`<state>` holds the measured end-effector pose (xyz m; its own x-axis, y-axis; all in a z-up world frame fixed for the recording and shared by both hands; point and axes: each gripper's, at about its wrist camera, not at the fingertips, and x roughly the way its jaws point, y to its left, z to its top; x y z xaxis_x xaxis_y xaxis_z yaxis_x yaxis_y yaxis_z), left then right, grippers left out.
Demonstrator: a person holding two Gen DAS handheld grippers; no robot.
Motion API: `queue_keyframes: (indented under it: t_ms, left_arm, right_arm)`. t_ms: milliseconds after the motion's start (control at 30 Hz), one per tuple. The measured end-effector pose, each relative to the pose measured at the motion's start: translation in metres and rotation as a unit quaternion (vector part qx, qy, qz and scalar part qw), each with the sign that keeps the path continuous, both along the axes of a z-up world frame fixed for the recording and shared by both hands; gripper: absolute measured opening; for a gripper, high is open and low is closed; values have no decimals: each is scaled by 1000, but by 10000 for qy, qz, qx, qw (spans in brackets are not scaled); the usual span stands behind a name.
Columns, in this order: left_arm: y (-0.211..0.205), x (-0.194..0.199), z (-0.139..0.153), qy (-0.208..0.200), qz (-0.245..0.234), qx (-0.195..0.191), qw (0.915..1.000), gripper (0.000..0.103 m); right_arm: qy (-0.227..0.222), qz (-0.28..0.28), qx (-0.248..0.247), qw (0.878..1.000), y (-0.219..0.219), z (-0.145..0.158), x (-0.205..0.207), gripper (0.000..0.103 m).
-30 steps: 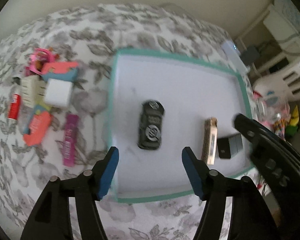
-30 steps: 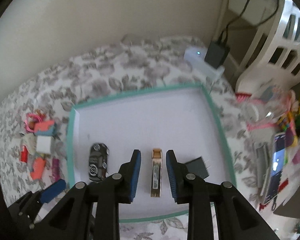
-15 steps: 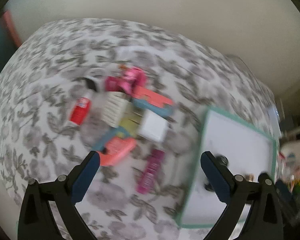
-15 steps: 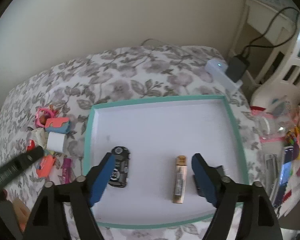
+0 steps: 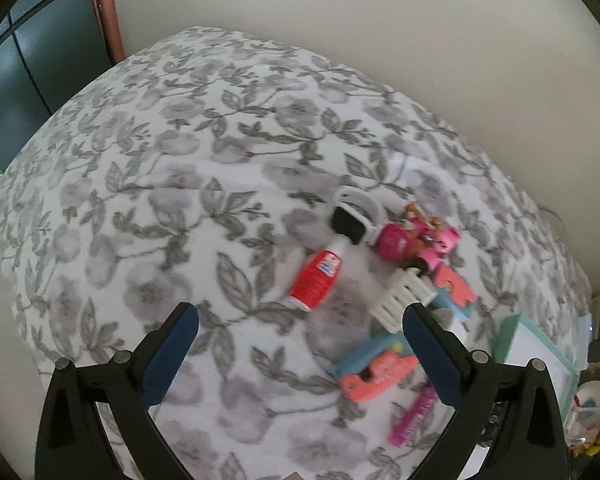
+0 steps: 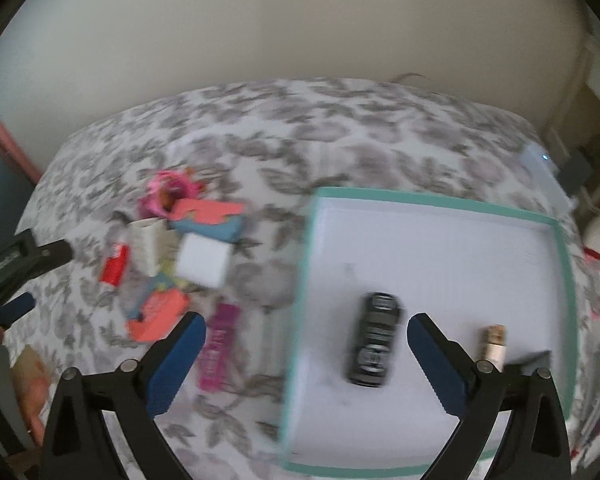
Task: Organize rigid objects
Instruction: 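Move both tools back over the item cluster toward the pink lighter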
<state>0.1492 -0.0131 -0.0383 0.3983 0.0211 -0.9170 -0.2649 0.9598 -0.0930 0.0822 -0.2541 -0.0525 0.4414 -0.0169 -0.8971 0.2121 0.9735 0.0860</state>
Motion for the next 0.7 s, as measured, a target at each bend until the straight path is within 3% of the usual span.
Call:
queue_keyframes:
  t_ms: [233,533,700]
  left_arm:
    - [1,1,-6,9,-110,4,9999,102]
    - [-17,6,-33,370,-477,-46,9982,102]
    - [-28,10,-50,637,-712,-172,9953,102]
  right_arm:
    - [102,320,189,9993,35,-14,16,102]
    - [369,497,256,9978,51,-44,24,101]
    - [548,608,180,9965,57,-59,25,87]
